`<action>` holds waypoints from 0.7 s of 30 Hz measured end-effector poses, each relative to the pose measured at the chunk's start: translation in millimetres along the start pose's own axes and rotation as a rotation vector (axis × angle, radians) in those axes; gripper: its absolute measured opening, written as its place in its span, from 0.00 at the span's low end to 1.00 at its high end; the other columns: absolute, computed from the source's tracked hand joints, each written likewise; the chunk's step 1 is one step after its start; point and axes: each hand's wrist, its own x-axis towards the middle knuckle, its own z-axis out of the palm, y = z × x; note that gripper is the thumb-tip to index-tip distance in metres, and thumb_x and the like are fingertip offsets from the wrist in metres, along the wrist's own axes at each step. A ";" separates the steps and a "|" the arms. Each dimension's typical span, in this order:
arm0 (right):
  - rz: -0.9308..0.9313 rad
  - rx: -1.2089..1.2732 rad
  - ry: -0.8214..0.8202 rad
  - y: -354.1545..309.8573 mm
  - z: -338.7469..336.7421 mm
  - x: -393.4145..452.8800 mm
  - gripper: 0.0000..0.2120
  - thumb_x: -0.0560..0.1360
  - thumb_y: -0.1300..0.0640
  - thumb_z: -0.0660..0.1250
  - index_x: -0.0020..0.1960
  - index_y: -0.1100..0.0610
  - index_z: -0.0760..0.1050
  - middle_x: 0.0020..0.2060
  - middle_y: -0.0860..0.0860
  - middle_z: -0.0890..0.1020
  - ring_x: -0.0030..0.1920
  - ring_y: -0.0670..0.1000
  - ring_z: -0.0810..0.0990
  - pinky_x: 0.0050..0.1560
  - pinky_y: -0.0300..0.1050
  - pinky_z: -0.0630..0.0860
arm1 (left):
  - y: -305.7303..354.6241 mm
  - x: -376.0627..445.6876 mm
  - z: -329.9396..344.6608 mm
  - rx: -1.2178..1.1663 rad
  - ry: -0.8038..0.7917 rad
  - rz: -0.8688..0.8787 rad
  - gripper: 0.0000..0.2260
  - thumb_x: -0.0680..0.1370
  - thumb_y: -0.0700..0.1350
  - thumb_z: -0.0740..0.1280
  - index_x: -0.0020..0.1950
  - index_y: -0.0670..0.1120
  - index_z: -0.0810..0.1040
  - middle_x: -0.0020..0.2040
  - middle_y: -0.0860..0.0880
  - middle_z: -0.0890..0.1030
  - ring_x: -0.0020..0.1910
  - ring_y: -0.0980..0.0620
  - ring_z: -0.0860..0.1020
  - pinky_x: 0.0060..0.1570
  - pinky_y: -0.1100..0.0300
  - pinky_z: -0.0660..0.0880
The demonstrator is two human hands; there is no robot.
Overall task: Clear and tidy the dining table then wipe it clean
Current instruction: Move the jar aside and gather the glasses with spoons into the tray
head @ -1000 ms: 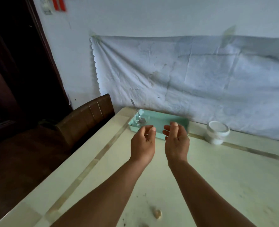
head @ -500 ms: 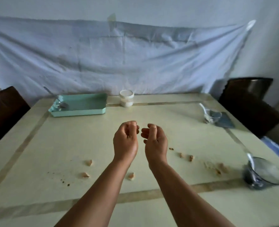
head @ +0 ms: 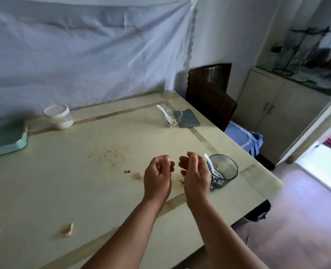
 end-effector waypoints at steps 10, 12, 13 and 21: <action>0.095 -0.200 0.137 15.0 -112.7 114.9 0.15 0.78 0.59 0.59 0.62 0.45 0.72 0.37 0.43 0.76 0.32 0.39 0.74 0.38 0.25 0.70 | -31.3 23.4 127.2 0.178 -0.434 -0.223 0.30 0.68 0.53 0.73 0.68 0.52 0.66 0.61 0.58 0.71 0.62 0.58 0.70 0.58 0.60 0.67; 0.168 -0.234 0.124 25.5 -124.1 130.1 0.23 0.78 0.58 0.58 0.70 0.43 0.67 0.50 0.47 0.78 0.42 0.43 0.75 0.51 0.37 0.71 | -41.1 26.8 139.2 0.213 -0.508 -0.242 0.26 0.66 0.48 0.75 0.61 0.56 0.69 0.57 0.60 0.77 0.56 0.57 0.75 0.52 0.59 0.73; 0.203 -0.231 0.115 31.1 -127.4 134.8 0.24 0.79 0.58 0.57 0.73 0.44 0.63 0.60 0.46 0.76 0.54 0.44 0.75 0.58 0.40 0.68 | -45.8 27.5 141.3 0.207 -0.535 -0.245 0.26 0.66 0.45 0.76 0.60 0.58 0.69 0.55 0.59 0.78 0.54 0.57 0.78 0.50 0.61 0.75; 0.369 -0.170 0.169 62.8 -134.2 155.4 0.14 0.80 0.59 0.57 0.59 0.56 0.78 0.47 0.50 0.77 0.39 0.47 0.71 0.30 0.31 0.68 | -64.9 35.0 154.2 0.234 -0.528 -0.230 0.30 0.69 0.31 0.67 0.67 0.51 0.64 0.58 0.56 0.78 0.56 0.66 0.77 0.56 0.68 0.74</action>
